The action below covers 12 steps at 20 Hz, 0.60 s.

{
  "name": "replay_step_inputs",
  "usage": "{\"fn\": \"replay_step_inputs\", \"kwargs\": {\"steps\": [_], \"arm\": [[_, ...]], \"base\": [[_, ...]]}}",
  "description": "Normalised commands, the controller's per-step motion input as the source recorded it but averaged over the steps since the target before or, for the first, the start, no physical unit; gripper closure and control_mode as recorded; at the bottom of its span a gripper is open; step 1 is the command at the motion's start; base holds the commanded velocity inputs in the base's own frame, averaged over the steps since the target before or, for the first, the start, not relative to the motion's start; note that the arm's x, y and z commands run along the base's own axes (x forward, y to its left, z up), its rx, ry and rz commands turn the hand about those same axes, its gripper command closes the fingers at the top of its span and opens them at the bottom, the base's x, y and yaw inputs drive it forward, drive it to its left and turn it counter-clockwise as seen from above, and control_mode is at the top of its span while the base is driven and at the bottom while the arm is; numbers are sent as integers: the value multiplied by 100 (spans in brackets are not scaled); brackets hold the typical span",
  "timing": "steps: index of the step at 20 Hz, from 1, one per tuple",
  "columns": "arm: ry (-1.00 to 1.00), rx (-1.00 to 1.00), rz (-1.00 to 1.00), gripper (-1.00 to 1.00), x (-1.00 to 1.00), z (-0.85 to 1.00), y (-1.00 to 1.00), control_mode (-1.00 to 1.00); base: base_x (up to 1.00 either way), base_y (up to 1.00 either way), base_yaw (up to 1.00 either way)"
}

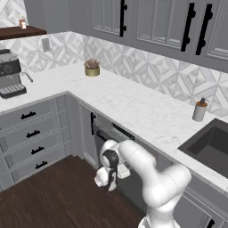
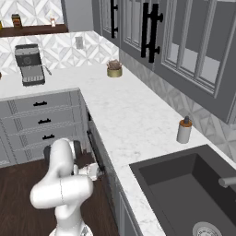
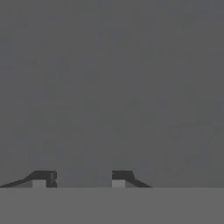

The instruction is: Pick up the cup and bowl from the counter, place them in the dishwasher, and close the dishwasher door.

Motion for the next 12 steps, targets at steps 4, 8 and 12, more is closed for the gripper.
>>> {"fn": "replay_step_inputs", "kwargs": {"steps": [4, 8, 12], "arm": [[35, 1, 7, -100, 100, -1, -100, -100], [37, 3, 9, -100, 100, -15, -100, -100], [31, 6, 13, -100, 61, -35, -74, -100]], "base": [[0, 0, 0], [0, 0, 0], [0, 0, 0]]}}
